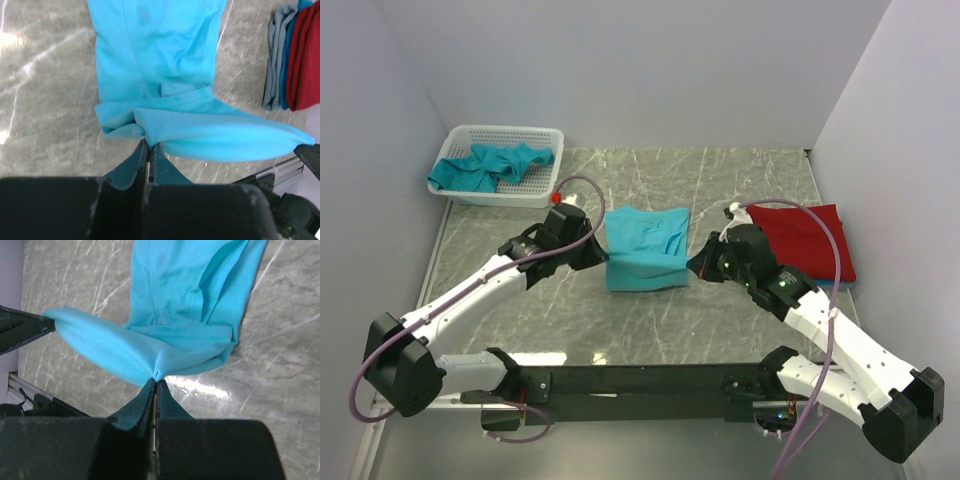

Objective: Fold and stack the t-shirts
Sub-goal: Fold the tshirt

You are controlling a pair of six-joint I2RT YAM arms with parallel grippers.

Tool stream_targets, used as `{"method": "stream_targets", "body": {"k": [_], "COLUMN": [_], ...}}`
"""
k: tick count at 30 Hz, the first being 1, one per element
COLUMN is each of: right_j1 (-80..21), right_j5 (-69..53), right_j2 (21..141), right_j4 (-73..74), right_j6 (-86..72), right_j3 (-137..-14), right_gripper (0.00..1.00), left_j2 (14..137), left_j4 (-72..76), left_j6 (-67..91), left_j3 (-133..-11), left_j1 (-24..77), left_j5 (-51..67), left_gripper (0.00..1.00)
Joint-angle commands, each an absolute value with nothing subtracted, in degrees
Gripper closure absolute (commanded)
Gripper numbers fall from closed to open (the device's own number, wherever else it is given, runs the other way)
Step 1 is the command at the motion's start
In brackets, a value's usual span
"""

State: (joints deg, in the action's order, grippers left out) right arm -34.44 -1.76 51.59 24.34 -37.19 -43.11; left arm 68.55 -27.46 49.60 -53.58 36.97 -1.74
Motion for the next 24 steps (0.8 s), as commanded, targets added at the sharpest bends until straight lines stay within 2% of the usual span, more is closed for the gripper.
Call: {"method": "stream_targets", "body": {"k": [1,24], "right_j1": [-32.26,-21.1], "right_j5": [-2.72,-10.81], "right_j2": [52.38,69.16], "right_j4": [21.63,18.11], "right_j6": [-34.46,-29.01], "right_j3": [-46.49,-59.5], "right_gripper": [1.0,1.0], "left_j2": [70.22,88.41], "left_j4": [-25.4,-25.93], "left_j6": [46.5,42.54], "left_j3": [-57.65,-73.65], "left_j1": [34.9,25.14], "left_j5": [-0.44,4.39], "left_gripper": [0.99,0.99]}}
